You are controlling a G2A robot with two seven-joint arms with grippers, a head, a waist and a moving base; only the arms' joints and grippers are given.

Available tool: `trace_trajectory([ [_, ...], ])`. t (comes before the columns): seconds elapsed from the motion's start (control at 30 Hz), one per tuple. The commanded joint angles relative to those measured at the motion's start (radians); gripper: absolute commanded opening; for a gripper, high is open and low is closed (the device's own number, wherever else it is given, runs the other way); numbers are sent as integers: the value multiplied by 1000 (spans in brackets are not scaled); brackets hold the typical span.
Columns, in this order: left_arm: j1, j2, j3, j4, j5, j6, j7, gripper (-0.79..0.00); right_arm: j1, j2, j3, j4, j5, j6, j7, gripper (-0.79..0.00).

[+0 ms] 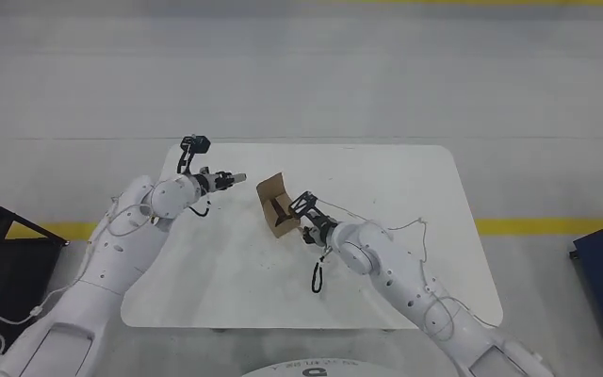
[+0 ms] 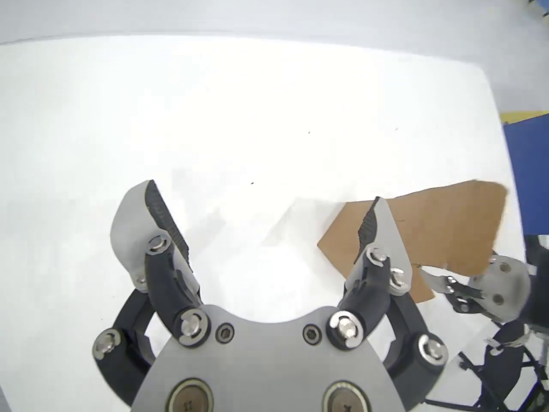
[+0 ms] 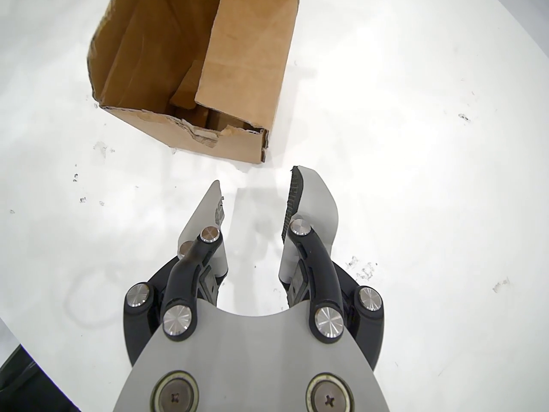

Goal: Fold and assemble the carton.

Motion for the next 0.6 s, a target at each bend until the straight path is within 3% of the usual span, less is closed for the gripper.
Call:
trace_trajectory([
  [0.0, -33, -45, 114, 56, -34, -7, -57, 0, -7, -2, -4, -7, -3, 14, -3, -440],
  [0.13, -83, -92, 208, 148, -40, -58, -65, 0, -20, -4, -4, -18, -5, 34, -25, -434],
  [0.27, -102, -114, 233, 224, -57, -135, -46, 0, -25, -7, 6, -18, 28, 31, -57, -428],
  [0.4, -101, -114, 222, 264, -65, -218, -6, 0, -20, -9, 22, -11, 54, 29, -73, -428],
  [0.57, -69, -96, 195, 245, -65, -353, -1, 0, -13, -11, 44, -12, 83, 40, -75, -425],
])
